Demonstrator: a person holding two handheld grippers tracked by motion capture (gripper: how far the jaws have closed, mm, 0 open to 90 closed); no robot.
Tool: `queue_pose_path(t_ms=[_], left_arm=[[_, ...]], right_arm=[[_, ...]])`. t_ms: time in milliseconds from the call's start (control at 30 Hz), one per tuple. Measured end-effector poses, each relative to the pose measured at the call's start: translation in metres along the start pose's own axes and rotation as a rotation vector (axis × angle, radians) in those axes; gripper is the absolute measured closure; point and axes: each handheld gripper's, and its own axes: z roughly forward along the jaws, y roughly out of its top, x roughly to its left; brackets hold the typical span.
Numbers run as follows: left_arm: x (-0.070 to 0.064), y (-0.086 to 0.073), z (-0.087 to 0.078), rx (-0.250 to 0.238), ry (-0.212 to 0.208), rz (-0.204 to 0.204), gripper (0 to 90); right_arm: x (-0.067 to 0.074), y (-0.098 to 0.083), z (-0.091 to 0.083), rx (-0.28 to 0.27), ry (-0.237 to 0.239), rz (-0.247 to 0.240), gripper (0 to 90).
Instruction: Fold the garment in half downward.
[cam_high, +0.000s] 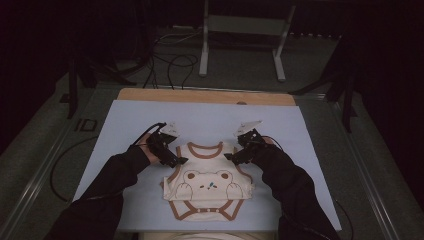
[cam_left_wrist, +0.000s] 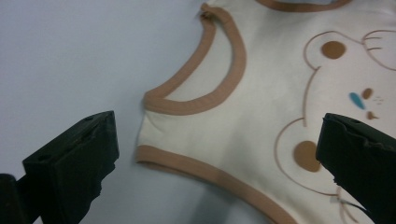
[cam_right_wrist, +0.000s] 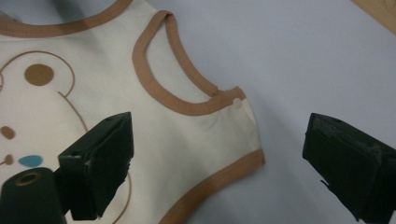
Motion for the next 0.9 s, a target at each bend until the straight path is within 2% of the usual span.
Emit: queue_pose_path(t_ms=[167, 333, 367, 400, 433, 533, 667, 733, 900], left_arm=[[0.013, -0.005, 0.009, 0.015, 0.005, -0.027, 0.0], [0.021, -0.008, 0.016, 0.024, -0.002, -0.051, 0.0], [0.022, -0.009, 0.018, 0.031, -0.009, -0.063, 0.0], [0.023, -0.009, 0.019, 0.032, -0.013, -0.068, 0.0], [0.023, -0.009, 0.020, 0.032, -0.014, -0.071, 0.0], [0.023, -0.009, 0.023, 0.024, -0.043, -0.065, 0.0], [0.023, -0.008, 0.029, 0.062, -0.020, -0.036, 0.0], [0.024, -0.008, 0.032, 0.064, -0.006, -0.042, 2.8], [0.028, -0.009, 0.036, 0.079, 0.016, -0.059, 6.3]], right_arm=[[-0.007, -0.003, 0.011, 0.033, 0.017, 0.007, 9.1], [-0.016, -0.006, 0.020, 0.054, 0.032, 0.043, 9.1], [-0.018, -0.007, 0.021, 0.062, 0.028, 0.063, 9.1], [-0.020, -0.008, 0.023, 0.069, 0.024, 0.052, 9.1], [-0.020, -0.008, 0.023, 0.078, 0.022, 0.070, 9.1], [-0.024, -0.010, 0.028, 0.089, 0.031, 0.075, 9.1], [-0.027, -0.012, 0.035, 0.115, 0.019, 0.091, 9.7], [-0.029, -0.013, 0.039, 0.113, 0.000, 0.103, 14.0], [-0.030, -0.015, 0.046, 0.128, 0.011, 0.106, 13.7]])
